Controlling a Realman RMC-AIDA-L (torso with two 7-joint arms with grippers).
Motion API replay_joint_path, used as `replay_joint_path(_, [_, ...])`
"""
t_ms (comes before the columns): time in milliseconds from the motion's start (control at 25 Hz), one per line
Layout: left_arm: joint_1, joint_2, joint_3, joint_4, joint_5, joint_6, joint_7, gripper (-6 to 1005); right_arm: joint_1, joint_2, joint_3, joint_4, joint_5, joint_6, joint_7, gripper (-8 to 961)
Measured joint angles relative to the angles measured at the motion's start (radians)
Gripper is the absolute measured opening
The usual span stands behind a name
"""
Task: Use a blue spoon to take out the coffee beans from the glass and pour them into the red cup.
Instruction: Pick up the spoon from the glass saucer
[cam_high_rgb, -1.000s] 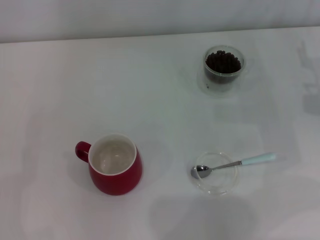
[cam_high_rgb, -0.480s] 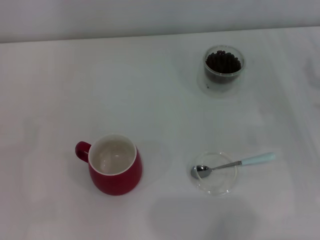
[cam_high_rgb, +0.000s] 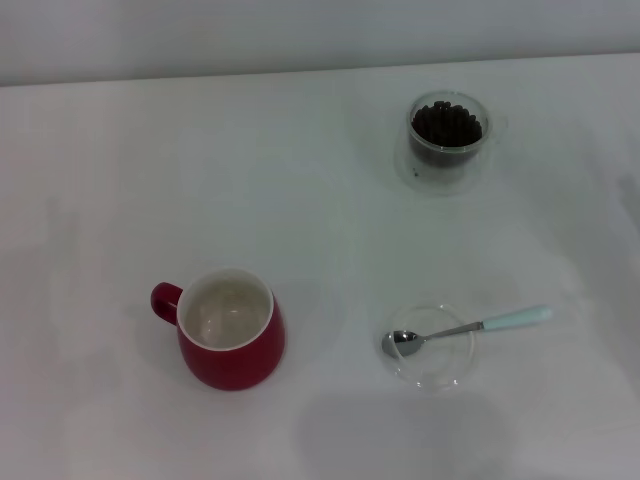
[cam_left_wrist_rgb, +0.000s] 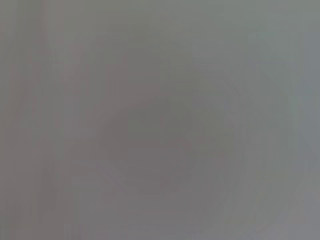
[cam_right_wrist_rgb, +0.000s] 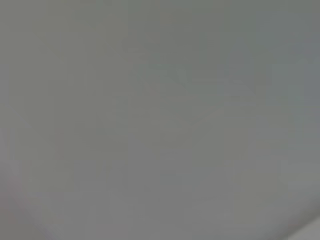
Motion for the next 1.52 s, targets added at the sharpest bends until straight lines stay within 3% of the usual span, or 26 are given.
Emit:
replay_joint_path(280, [-0.037,0.001,0.000,-0.009,-0.014,-0.054,0.000,890,-0.080,0.002,-0.008,0.008,-0.044,-0.010,0.087,796])
replay_joint_path(480, [-0.044,-0.001,0.000,-0.006,-0.017,-0.057,0.001,890,-0.111,0.004,-0.069,0.019,-0.045,-0.013,0.158,796])
replay_joint_path(920, [-0.040,-0.005,0.000,0.009,-0.019,-0.058,-0.026,891,-0.094,-0.009,-0.197,0.112,-0.079,-0.098,0.303,796])
replay_joint_path(1520, [-0.043,-0.004,0.001,0.008,-0.015,-0.058,-0.029,891,-0.099,-0.012,-0.222,0.177,-0.165,-0.159,0.390,795])
